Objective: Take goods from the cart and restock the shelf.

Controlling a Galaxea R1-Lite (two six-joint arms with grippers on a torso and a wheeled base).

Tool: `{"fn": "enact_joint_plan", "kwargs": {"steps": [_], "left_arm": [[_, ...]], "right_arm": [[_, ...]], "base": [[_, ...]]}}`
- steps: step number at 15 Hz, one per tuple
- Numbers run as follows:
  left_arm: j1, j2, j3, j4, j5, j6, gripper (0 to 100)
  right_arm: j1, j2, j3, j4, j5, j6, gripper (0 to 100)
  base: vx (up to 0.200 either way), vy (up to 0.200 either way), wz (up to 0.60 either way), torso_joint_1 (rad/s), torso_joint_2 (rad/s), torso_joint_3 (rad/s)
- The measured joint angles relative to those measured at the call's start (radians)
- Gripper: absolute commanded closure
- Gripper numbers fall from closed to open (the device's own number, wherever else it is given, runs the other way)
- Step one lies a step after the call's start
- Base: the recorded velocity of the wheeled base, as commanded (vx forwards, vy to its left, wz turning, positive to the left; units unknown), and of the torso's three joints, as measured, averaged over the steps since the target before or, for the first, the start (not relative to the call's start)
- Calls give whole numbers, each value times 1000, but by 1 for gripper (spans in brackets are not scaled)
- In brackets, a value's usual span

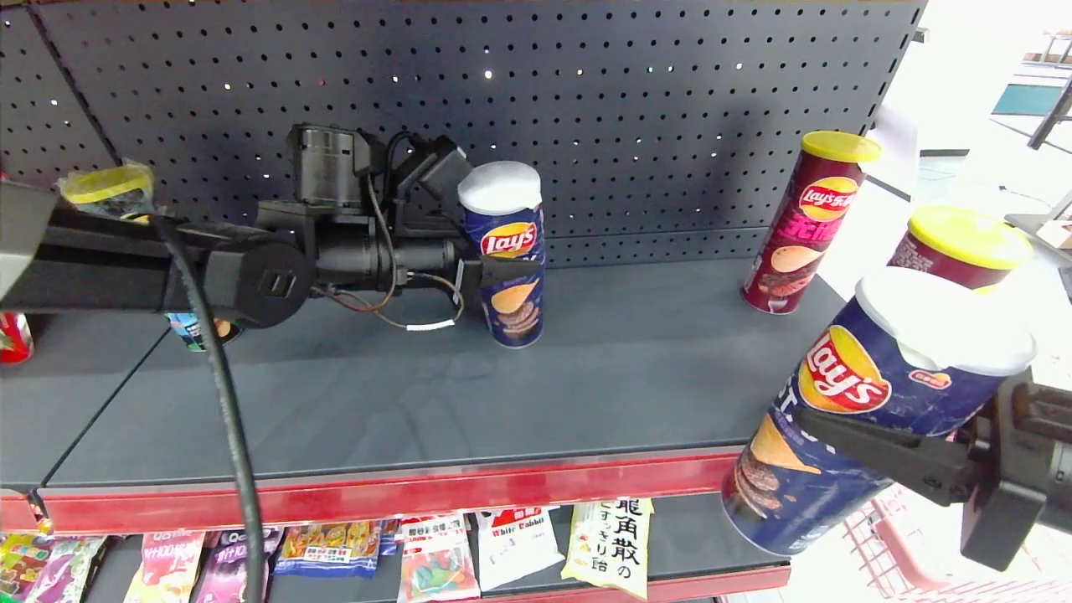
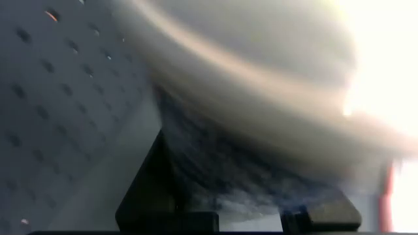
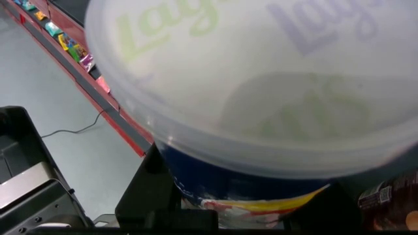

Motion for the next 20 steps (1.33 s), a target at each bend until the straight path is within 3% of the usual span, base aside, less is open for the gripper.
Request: {"fn": "enact_joint_plan", "kwargs": {"steps": [4,7,13,16,20], "left_arm": [[-8,-171,230,9,-53,-31,100],[-20,-255,318,10,-63,-40,100],[-27,-283,345,9,-63,-31,100],[-27,-274,346,7,-65,2,100],[-29,-277,363,5,-104,6,100]], "right_arm": [[2,7,-2,0,3,0,100],[3,9,-1,0,3,0,100],[3,12,0,0,3,0,100],[3,17,-3,-1,3,1,100],[3,26,-8,-2,3,0,100]], "base": [[0,0,0,0,0,0],[0,0,0,0,0,0],[0,0,0,0,0,0],[0,0,0,0,0,0],[0,0,0,0,0,0]]}}
